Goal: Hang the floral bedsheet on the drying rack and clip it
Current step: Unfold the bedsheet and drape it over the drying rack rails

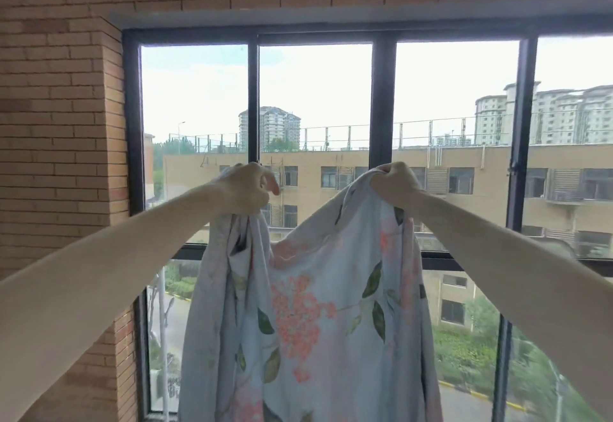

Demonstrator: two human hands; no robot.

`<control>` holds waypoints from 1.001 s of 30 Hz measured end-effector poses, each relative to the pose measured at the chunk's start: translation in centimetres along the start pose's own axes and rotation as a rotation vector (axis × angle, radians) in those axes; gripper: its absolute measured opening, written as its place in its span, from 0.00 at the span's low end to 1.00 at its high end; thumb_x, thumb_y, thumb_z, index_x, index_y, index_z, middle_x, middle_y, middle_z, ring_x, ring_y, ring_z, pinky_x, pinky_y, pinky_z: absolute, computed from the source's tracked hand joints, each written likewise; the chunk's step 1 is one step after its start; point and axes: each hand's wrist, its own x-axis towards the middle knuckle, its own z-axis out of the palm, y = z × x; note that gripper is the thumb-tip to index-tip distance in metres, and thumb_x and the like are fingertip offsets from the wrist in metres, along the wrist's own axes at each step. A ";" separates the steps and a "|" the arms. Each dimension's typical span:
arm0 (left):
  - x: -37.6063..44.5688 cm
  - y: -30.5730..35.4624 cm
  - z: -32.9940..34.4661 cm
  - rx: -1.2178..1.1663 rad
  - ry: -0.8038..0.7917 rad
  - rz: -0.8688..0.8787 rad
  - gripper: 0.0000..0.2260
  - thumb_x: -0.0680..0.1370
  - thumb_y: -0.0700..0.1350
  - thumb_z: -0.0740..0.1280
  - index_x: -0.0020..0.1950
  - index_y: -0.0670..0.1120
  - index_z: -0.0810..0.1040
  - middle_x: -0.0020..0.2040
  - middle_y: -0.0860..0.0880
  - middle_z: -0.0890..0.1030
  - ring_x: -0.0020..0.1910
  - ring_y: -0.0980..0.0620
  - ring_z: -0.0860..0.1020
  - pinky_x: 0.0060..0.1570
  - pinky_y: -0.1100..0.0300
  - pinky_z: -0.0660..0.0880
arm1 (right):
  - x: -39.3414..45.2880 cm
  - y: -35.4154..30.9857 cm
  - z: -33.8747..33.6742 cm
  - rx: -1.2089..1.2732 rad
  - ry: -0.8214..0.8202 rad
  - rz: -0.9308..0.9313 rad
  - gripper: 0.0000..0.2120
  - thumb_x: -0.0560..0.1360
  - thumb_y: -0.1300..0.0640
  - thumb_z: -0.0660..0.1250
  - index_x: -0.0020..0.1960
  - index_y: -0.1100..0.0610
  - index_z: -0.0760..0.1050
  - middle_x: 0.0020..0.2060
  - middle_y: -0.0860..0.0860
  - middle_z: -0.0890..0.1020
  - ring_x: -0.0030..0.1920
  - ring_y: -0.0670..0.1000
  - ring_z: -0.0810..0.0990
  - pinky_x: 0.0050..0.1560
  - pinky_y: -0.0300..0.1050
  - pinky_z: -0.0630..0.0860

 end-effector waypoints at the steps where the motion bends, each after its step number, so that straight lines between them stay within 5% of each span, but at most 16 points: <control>1: 0.0 0.6 0.6 -0.058 -0.023 0.006 0.24 0.74 0.33 0.60 0.62 0.55 0.79 0.65 0.52 0.79 0.64 0.51 0.76 0.62 0.53 0.74 | -0.1 -0.4 0.4 0.007 -0.001 0.010 0.10 0.74 0.63 0.58 0.38 0.56 0.76 0.24 0.48 0.63 0.22 0.45 0.60 0.21 0.34 0.59; 5: 0.6 3.1 3.9 -0.230 -0.097 0.056 0.20 0.84 0.46 0.64 0.77 0.49 0.69 0.74 0.47 0.75 0.66 0.50 0.77 0.65 0.55 0.74 | -0.5 -1.9 2.2 0.074 -0.017 0.049 0.13 0.73 0.62 0.57 0.30 0.52 0.67 0.21 0.44 0.66 0.26 0.48 0.61 0.26 0.37 0.59; 8: 1.3 4.8 6.6 -0.288 -0.141 0.055 0.29 0.83 0.57 0.65 0.81 0.49 0.63 0.72 0.47 0.77 0.55 0.51 0.79 0.50 0.58 0.76 | -1.0 -3.1 3.2 0.092 -0.038 0.041 0.11 0.73 0.61 0.58 0.32 0.53 0.66 0.24 0.46 0.64 0.26 0.47 0.60 0.27 0.37 0.57; 10: 1.5 6.0 7.8 -0.317 -0.176 0.036 0.25 0.82 0.59 0.67 0.76 0.52 0.69 0.59 0.50 0.84 0.41 0.53 0.79 0.37 0.60 0.76 | -1.1 -3.6 3.6 0.088 -0.040 0.020 0.14 0.73 0.61 0.58 0.30 0.52 0.64 0.24 0.47 0.62 0.25 0.47 0.58 0.25 0.36 0.55; 14: 2.1 6.0 9.2 -0.242 -0.132 0.030 0.08 0.82 0.49 0.66 0.54 0.48 0.84 0.37 0.51 0.80 0.30 0.54 0.74 0.25 0.66 0.68 | -0.9 -2.6 2.9 0.075 -0.019 0.040 0.17 0.72 0.63 0.60 0.27 0.51 0.62 0.22 0.45 0.61 0.24 0.47 0.57 0.24 0.34 0.55; 17: 2.2 4.3 8.8 -0.253 0.016 0.002 0.10 0.83 0.45 0.62 0.47 0.48 0.82 0.35 0.51 0.79 0.30 0.52 0.74 0.27 0.63 0.69 | -0.9 0.0 1.3 0.035 -0.010 0.069 0.17 0.71 0.60 0.67 0.27 0.51 0.65 0.21 0.45 0.61 0.25 0.48 0.59 0.23 0.34 0.56; 21: 2.7 3.7 6.9 -0.263 0.224 0.029 0.10 0.84 0.46 0.59 0.51 0.47 0.79 0.41 0.50 0.81 0.40 0.49 0.80 0.39 0.56 0.77 | -3.1 3.2 0.7 -0.015 -0.159 0.074 0.18 0.70 0.48 0.77 0.28 0.51 0.71 0.22 0.46 0.70 0.23 0.46 0.68 0.24 0.35 0.64; 24: 3.1 4.9 6.2 -0.226 0.255 0.076 0.10 0.84 0.43 0.59 0.52 0.47 0.81 0.35 0.51 0.81 0.31 0.52 0.77 0.35 0.58 0.76 | -5.2 5.6 1.3 0.004 -0.324 0.144 0.13 0.72 0.48 0.76 0.35 0.50 0.77 0.31 0.51 0.83 0.29 0.49 0.81 0.32 0.40 0.74; 27: 3.1 5.4 6.1 -0.146 0.283 0.075 0.13 0.83 0.45 0.59 0.45 0.45 0.81 0.33 0.50 0.80 0.33 0.51 0.78 0.38 0.58 0.75 | -7.5 8.9 2.8 -0.138 -0.439 0.178 0.05 0.70 0.60 0.72 0.39 0.52 0.78 0.37 0.50 0.83 0.37 0.49 0.79 0.38 0.42 0.74; 30: 3.5 4.8 5.6 -0.144 0.318 0.035 0.14 0.83 0.47 0.59 0.44 0.46 0.81 0.37 0.47 0.83 0.35 0.49 0.79 0.38 0.58 0.74 | -10.9 13.2 4.7 -0.217 -0.510 0.262 0.08 0.65 0.57 0.65 0.41 0.54 0.80 0.37 0.49 0.82 0.38 0.49 0.81 0.34 0.38 0.75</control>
